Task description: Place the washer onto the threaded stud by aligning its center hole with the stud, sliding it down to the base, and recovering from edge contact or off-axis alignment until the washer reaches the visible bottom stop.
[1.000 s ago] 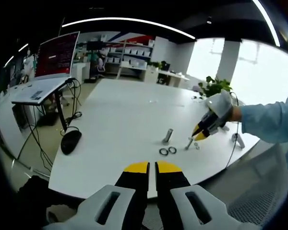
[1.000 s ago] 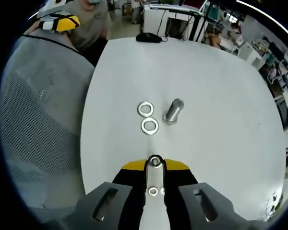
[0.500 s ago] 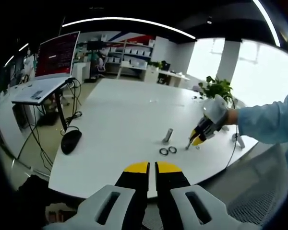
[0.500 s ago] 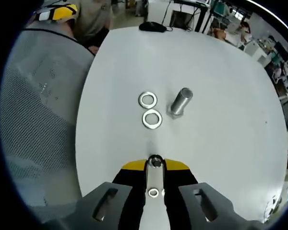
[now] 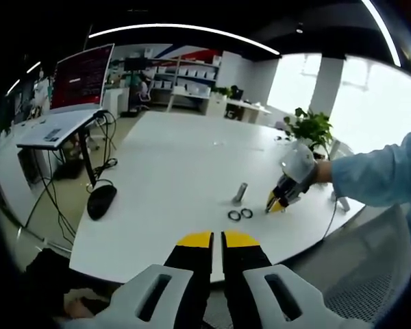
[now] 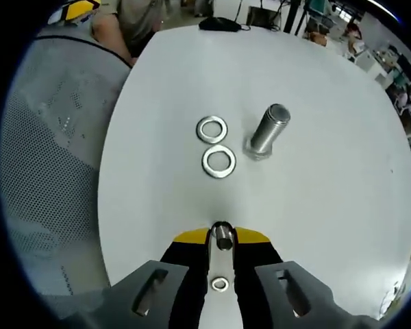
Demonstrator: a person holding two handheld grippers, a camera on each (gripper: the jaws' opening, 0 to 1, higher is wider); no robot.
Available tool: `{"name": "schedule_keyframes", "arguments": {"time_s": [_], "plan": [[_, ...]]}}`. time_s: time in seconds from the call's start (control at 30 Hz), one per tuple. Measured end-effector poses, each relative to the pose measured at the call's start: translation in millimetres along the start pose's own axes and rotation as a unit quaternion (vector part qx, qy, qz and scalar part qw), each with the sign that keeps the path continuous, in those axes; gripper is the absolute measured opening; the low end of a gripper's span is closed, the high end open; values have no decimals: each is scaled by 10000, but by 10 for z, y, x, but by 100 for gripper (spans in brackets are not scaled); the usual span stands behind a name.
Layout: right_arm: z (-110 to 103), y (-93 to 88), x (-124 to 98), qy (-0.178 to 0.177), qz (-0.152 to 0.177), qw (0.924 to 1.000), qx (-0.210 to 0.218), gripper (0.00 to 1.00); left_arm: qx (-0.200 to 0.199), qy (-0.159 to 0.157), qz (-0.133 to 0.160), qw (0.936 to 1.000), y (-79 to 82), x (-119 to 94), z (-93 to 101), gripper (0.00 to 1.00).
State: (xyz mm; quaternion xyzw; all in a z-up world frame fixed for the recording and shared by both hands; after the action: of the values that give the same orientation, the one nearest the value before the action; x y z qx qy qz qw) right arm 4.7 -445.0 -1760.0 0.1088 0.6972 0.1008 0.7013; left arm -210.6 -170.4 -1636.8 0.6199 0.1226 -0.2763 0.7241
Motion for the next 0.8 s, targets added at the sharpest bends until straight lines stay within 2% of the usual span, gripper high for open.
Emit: {"name": "schedule_keyframes", "arguments": {"time_s": [0.1, 0.17, 0.2, 0.27, 0.47, 0.8], "plan": [[-13, -49, 36, 119, -145, 9995, -248, 17, 8, -8, -9, 10000, 0, 4, 1, 2], [-11, -96, 63, 121, -200, 9997, 22, 22, 15, -17, 7, 10000, 2, 6, 1, 2], [5, -86, 51, 33, 6, 9999, 114, 22, 17, -21, 15, 10000, 3, 6, 1, 2], [4, -123, 0, 75, 26, 9997, 250, 24, 18, -23, 9, 10000, 3, 6, 3, 2], [3, -258, -115, -15, 101, 9992, 382, 25, 63, -37, -27, 10000, -1, 10, 7, 2], [-29, -499, -205, -90, 230, 9955, 911, 23, 60, -49, -33, 10000, -3, 12, 14, 2]]}}
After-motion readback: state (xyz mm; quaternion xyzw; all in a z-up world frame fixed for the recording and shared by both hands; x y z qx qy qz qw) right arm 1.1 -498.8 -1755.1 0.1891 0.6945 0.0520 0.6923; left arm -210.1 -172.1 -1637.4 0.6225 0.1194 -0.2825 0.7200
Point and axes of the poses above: the point that each gripper's makers call its tool centre point, and the gripper's own axes: x roughly forward along the fingers, z roughly to its right, y roughly out of its top, the point moved 9 cm from there along -x, roughly backward along the fingers, and after that the axes turned 2 degrees about y, right-handed, at the moved point
